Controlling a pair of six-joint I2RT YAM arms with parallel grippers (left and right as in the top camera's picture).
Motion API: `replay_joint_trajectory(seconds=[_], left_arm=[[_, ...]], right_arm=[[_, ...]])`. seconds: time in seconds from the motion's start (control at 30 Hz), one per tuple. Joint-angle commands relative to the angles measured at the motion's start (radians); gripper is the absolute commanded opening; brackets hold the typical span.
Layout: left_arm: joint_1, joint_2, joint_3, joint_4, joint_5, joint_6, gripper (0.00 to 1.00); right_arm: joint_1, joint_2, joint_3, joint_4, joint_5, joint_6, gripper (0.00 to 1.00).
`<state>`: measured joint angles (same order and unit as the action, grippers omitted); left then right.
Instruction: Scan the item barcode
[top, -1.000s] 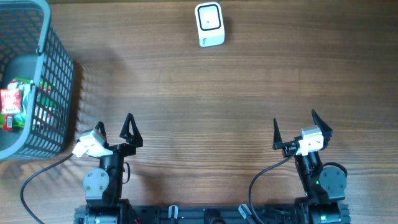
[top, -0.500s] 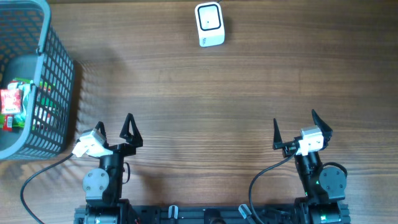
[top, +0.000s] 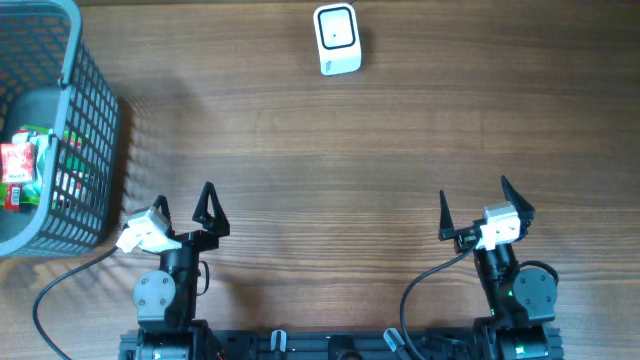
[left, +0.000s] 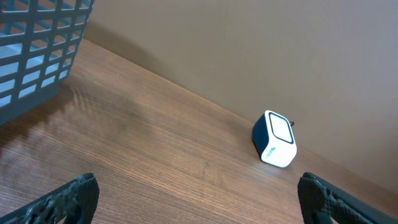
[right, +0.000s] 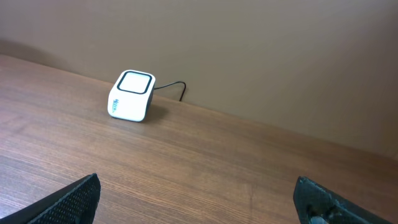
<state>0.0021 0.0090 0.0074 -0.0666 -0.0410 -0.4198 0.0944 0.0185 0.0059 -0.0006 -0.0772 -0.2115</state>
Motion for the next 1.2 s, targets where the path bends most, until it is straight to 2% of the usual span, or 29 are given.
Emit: replay_joint_trajectory(seconds=[0.0,0.77,0.87,0.97,1.17], left_arm=[[0.006,-0.002,-0.002,-0.001,-0.02,0.017,1.0],[0.006,-0.002,0.004,0.004,-0.002,0.017,1.0],[0.006,-0.001,0.046,-0.058,0.056,0.017,1.0],[0.006,0.022,0.144,-0.191,0.082,0.018,1.0],[0.006,0.175,0.463,-0.494,0.106,0.024,1.0]], right_arm=[[-0.004,0.005,-0.001,0.002,0.016,-0.01,1.0],[-0.004,0.005,-0.001,0.002,0.016,-0.01,0.98],[-0.004,0.005,-0.001,0.002,0.016,-0.01,1.0],[-0.004,0.005,-0.001,0.002,0.016,-0.01,1.0],[-0.004,0.005,-0.001,0.002,0.016,-0.01,1.0]])
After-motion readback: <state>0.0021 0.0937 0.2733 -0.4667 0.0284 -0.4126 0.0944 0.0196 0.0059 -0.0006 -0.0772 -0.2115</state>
